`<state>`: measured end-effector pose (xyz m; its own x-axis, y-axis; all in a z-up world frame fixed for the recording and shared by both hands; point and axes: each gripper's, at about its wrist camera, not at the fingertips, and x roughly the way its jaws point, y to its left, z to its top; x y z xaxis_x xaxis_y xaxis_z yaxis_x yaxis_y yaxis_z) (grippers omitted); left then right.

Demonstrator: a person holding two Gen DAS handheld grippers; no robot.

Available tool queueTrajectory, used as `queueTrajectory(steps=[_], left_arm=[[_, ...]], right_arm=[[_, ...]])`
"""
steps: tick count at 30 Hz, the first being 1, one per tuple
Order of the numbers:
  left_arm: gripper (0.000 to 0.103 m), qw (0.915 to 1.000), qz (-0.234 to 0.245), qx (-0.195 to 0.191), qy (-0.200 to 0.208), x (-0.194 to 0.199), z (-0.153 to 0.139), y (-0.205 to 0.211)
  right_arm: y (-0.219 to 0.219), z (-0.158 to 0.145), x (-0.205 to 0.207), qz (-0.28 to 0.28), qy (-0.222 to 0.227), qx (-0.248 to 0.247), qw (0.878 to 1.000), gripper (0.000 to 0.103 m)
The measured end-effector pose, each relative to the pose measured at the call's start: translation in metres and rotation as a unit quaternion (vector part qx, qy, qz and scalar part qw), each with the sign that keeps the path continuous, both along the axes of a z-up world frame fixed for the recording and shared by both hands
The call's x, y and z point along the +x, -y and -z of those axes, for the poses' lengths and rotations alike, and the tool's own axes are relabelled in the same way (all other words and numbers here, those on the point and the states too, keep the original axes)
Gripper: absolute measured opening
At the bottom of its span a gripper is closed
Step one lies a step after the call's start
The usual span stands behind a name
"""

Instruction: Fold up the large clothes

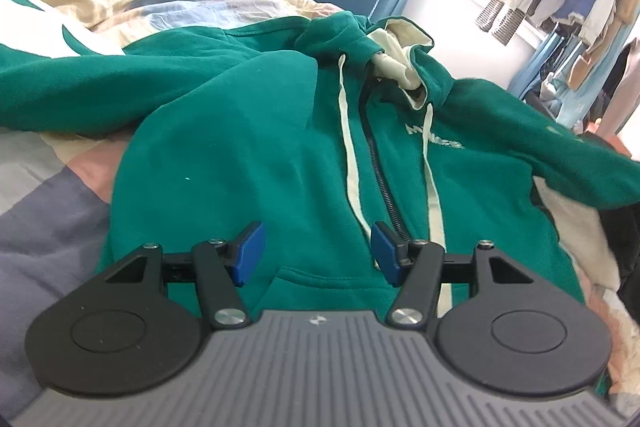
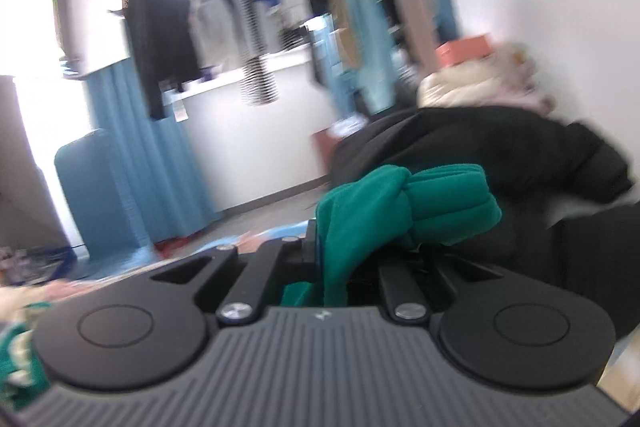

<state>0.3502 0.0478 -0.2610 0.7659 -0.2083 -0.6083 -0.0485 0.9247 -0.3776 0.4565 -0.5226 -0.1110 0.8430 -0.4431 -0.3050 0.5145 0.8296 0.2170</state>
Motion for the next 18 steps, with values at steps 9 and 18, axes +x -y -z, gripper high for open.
queueTrajectory(steps=[9, 18], left_arm=[[0.064, 0.9992, -0.014, 0.027, -0.025, 0.014, 0.011, -0.005], [0.064, 0.9991, -0.024, 0.02, -0.029, 0.019, 0.009, -0.009]], right_arm=[[0.049, 0.053, 0.01, 0.04, -0.039, -0.034, 0.998, 0.01], [0.064, 0.054, -0.007, 0.011, -0.011, 0.016, 1.0, 0.022]])
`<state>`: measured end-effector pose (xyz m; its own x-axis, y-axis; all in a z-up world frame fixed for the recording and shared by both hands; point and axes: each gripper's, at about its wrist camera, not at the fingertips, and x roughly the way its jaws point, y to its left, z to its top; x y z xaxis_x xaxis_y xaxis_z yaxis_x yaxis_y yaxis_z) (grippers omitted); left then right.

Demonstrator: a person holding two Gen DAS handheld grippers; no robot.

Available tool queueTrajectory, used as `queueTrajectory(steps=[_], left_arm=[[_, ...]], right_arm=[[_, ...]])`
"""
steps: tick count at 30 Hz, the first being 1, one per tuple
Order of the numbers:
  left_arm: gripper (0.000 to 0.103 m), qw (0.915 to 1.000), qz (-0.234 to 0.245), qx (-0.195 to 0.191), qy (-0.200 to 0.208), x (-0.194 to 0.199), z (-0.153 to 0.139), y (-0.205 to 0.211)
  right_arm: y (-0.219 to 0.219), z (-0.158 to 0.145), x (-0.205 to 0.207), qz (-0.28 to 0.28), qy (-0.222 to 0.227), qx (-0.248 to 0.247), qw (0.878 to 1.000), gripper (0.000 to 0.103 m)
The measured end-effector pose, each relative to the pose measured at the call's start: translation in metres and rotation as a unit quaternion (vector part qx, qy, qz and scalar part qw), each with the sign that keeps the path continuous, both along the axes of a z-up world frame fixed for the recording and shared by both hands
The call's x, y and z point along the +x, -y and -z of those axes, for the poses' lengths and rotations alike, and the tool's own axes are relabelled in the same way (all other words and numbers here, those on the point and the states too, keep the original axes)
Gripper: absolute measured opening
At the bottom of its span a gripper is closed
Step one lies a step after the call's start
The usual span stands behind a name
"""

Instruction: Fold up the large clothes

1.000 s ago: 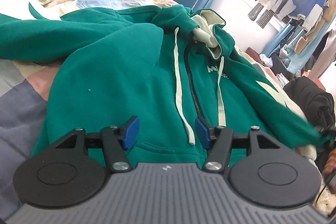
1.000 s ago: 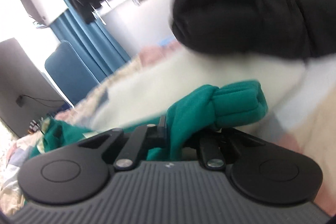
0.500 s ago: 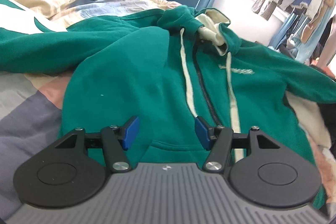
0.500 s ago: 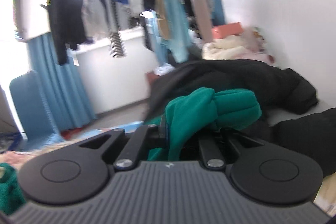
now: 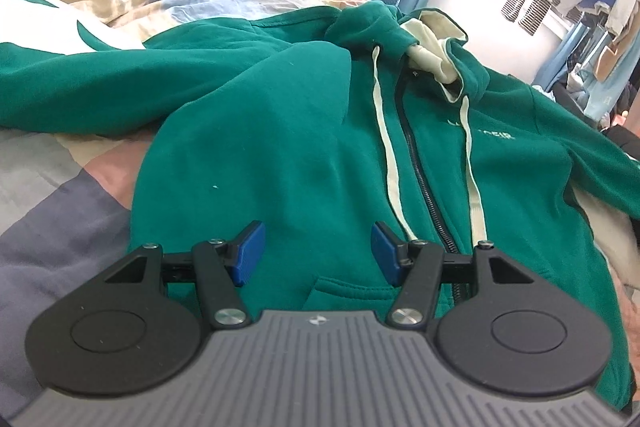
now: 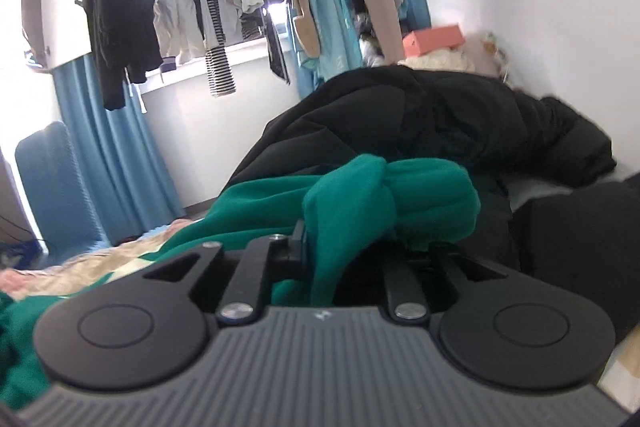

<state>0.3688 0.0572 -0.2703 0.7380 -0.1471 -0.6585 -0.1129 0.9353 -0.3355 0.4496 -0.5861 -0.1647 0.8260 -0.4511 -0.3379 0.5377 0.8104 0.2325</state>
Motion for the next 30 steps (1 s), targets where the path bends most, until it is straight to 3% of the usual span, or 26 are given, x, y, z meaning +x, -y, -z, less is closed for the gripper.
queueTrajectory(steps=[6, 8, 10, 11, 16, 20, 23, 26, 30], left_arm=[[0.064, 0.9999, -0.002, 0.004, 0.012, -0.016, -0.011, -0.006], [0.064, 0.9998, -0.005, 0.008, 0.018, -0.024, -0.017, -0.01], [0.065, 0.9996, -0.012, 0.01, 0.025, -0.035, -0.024, -0.015], [0.065, 0.9996, -0.014, 0.01, 0.024, -0.039, -0.027, -0.018], [0.065, 0.9996, -0.027, -0.008, 0.006, -0.06, -0.04, -0.034], [0.065, 0.9994, -0.031, -0.018, -0.002, -0.076, -0.046, -0.044], [0.065, 0.9984, -0.03, -0.047, 0.001, -0.088, -0.056, -0.055], [0.065, 0.9976, -0.049, -0.048, 0.01, -0.102, -0.065, -0.068], [0.065, 0.997, -0.062, -0.043, -0.018, -0.111, -0.059, -0.076]], right_arm=[[-0.022, -0.015, -0.037, -0.022, -0.025, 0.055, 0.998, 0.041], [-0.033, -0.018, -0.055, -0.041, -0.029, 0.061, 0.997, 0.054], [-0.044, -0.018, -0.076, -0.066, -0.029, 0.066, 0.995, 0.079], [-0.05, -0.018, -0.087, -0.081, -0.029, 0.068, 0.994, 0.081], [-0.085, -0.012, -0.141, -0.168, -0.046, 0.109, 0.979, 0.082], [-0.11, 0.0, -0.17, -0.243, -0.074, 0.152, 0.955, 0.082], [-0.128, -0.001, -0.179, -0.282, -0.091, 0.13, 0.946, 0.082], [-0.142, -0.003, -0.189, -0.315, -0.086, 0.113, 0.938, 0.082], [-0.155, 0.011, -0.18, -0.36, -0.135, 0.136, 0.913, 0.082]])
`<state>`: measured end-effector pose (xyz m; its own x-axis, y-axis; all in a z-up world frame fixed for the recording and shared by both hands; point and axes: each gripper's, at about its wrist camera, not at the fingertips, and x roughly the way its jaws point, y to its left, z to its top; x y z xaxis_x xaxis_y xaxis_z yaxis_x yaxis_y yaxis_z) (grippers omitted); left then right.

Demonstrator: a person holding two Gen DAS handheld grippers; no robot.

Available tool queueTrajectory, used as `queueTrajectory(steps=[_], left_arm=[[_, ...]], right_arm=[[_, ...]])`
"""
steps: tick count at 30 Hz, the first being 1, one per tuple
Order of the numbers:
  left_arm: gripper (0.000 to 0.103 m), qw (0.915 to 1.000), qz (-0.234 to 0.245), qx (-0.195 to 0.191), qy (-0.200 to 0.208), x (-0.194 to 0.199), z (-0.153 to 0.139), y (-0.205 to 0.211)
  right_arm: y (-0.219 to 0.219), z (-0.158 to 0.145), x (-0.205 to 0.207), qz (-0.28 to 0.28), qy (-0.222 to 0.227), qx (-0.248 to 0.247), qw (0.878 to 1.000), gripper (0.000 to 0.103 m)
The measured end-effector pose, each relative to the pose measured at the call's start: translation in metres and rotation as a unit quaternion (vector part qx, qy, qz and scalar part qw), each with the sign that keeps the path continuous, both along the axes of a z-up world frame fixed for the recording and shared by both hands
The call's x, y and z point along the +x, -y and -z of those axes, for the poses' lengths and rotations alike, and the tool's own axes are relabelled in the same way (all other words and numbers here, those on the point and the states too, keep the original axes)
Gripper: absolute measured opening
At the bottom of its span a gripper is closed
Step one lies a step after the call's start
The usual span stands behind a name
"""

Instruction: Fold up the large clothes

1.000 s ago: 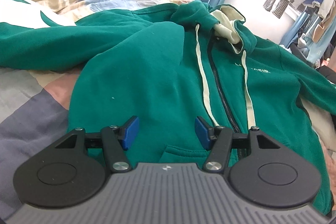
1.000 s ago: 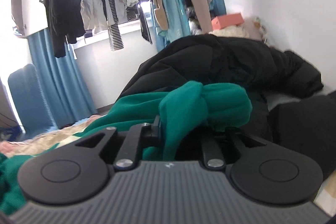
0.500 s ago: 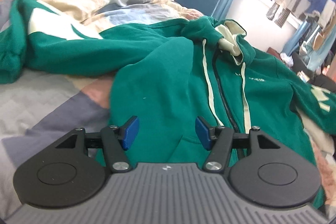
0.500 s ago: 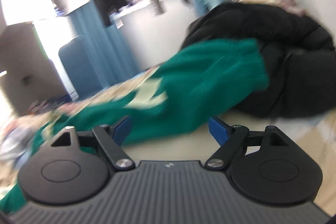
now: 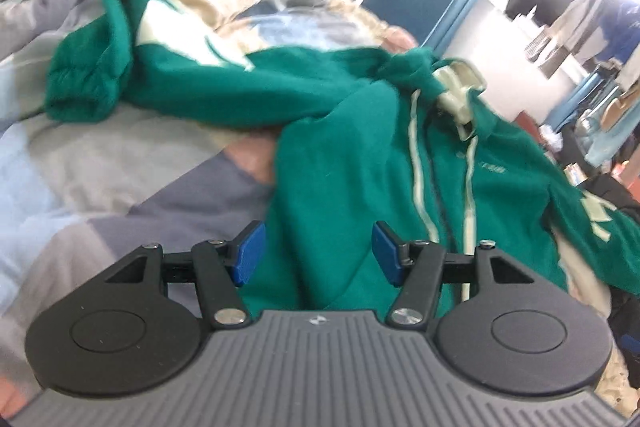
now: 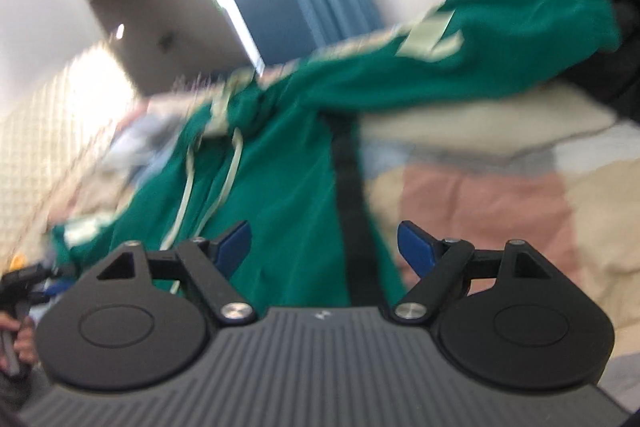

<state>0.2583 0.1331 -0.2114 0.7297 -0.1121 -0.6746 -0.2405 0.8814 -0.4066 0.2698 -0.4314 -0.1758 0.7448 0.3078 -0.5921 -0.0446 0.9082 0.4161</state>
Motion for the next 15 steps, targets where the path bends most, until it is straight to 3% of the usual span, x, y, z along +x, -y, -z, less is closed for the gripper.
queueTrajectory(steps=[4, 7, 11, 15], left_arm=[[0.065, 0.9992, -0.01, -0.001, -0.037, 0.0, 0.017, -0.001], [0.065, 0.9972, 0.001, -0.022, -0.071, 0.006, 0.033, 0.001], [0.065, 0.9953, -0.024, -0.004, -0.094, 0.009, 0.044, -0.002], [0.065, 0.9943, -0.042, -0.015, -0.096, -0.001, 0.045, -0.009]], right_arm=[[-0.023, 0.03, 0.013, -0.043, -0.067, -0.027, 0.996, 0.081], [-0.027, 0.052, 0.021, -0.027, -0.089, -0.037, 0.995, 0.081], [-0.026, 0.072, 0.028, -0.015, -0.099, -0.085, 0.991, 0.081], [-0.016, 0.084, 0.028, -0.014, -0.116, -0.067, 0.991, 0.081]])
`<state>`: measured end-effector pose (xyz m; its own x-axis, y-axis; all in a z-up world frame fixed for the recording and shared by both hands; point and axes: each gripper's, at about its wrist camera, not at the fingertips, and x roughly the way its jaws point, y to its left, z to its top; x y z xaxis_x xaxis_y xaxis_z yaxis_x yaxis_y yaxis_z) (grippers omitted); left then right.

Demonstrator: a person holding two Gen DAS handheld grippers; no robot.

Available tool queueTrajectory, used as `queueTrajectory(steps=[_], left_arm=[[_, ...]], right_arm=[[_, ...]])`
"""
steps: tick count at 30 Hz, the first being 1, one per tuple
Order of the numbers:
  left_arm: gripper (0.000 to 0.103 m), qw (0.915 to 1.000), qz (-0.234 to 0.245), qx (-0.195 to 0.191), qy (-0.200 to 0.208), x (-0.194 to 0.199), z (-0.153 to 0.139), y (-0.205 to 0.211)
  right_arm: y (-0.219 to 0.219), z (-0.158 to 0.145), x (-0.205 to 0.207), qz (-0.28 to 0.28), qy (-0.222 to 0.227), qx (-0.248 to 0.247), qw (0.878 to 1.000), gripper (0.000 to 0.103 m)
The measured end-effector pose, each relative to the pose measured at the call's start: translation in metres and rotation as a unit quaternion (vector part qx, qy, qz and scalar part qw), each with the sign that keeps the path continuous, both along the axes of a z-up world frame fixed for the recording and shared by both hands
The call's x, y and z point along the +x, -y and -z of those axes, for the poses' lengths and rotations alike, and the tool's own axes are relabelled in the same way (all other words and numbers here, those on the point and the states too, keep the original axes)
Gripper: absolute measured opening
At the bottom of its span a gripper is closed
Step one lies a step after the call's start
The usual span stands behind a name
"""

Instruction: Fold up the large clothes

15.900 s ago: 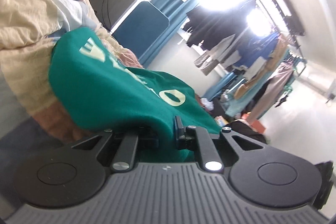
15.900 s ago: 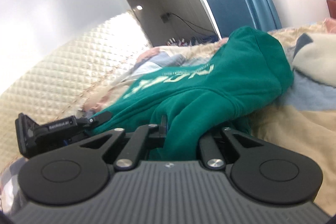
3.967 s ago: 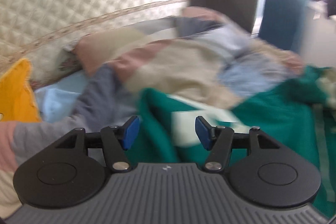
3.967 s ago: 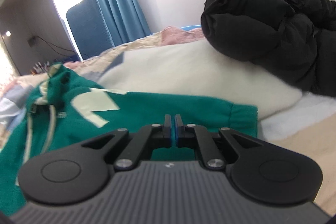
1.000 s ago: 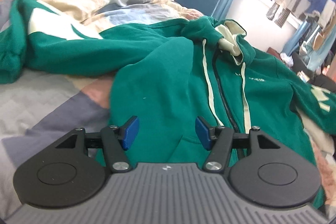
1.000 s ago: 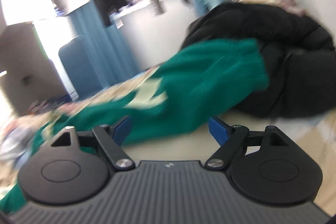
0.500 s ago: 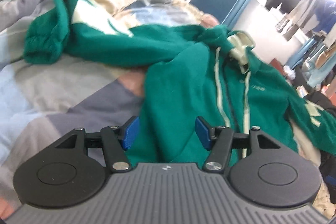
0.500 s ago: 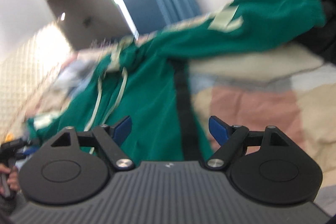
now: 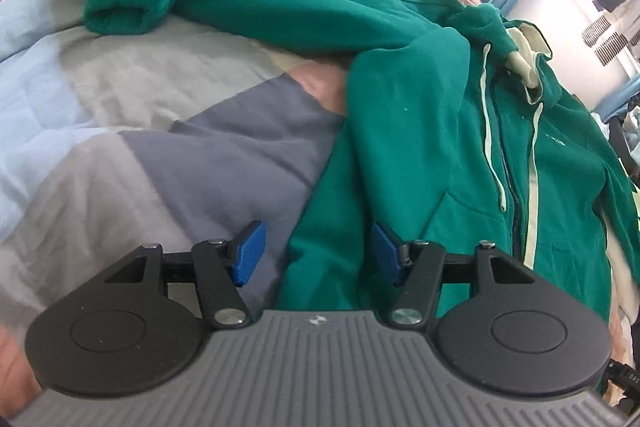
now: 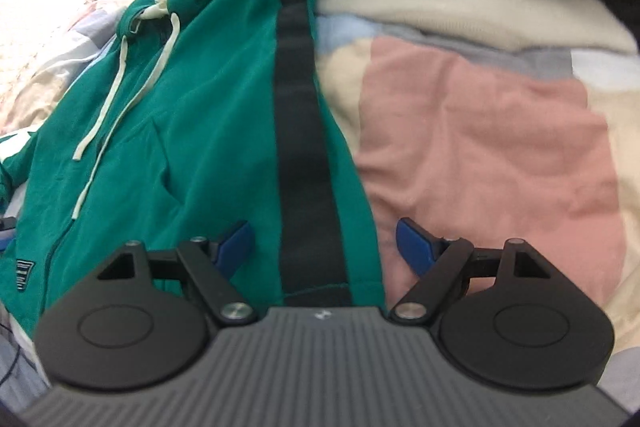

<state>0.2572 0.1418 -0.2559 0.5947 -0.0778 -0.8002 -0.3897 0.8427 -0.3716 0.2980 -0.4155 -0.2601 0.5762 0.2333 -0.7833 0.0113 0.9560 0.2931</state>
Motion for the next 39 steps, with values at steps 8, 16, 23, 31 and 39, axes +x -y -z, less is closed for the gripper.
queueTrajectory(steps=[8, 16, 23, 31, 39], left_arm=[[0.063, 0.9982, 0.048, 0.0, -0.035, 0.007, 0.009, 0.019], [0.017, 0.9966, 0.061, 0.005, -0.055, 0.006, 0.008, 0.025], [0.006, 0.9975, 0.065, -0.025, -0.007, -0.018, -0.037, 0.007], [0.005, 0.9972, 0.065, -0.034, -0.011, -0.043, -0.076, -0.019], [0.004, 0.9973, 0.058, -0.012, -0.043, -0.053, -0.055, -0.028]], right_arm=[[0.015, 0.006, 0.002, -0.023, -0.02, 0.085, 0.996, 0.08], [-0.021, -0.013, -0.01, -0.096, -0.018, -0.04, 0.994, 0.026], [-0.033, -0.09, -0.032, -0.117, 0.045, -0.024, 0.992, 0.018], [-0.058, -0.143, -0.054, -0.154, 0.055, -0.037, 0.986, 0.018], [-0.054, -0.08, -0.043, -0.109, -0.062, -0.043, 0.991, 0.018]])
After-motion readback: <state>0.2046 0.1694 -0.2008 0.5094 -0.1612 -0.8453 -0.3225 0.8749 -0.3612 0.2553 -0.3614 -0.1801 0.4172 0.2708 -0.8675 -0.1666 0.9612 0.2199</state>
